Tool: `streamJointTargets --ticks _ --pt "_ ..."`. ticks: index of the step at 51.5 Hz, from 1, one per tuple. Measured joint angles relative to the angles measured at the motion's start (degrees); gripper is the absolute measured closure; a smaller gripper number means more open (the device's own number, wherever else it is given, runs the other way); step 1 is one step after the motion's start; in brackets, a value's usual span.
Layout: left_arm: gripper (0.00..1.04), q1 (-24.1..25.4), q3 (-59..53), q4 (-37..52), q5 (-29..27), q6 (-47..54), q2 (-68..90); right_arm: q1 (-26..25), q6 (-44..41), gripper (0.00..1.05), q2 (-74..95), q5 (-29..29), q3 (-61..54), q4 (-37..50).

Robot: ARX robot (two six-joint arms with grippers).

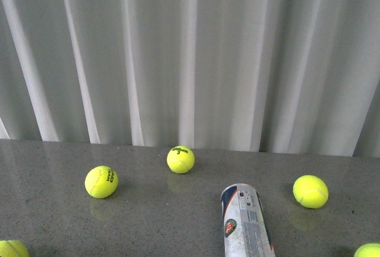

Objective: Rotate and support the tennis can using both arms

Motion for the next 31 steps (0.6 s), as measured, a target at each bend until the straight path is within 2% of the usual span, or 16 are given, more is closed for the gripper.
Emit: streamJointTargets --ticks 31 --pt "0.07 0.00 0.00 0.00 0.00 0.00 0.00 0.00 -0.02 0.07 0.02 0.00 0.00 0.00"
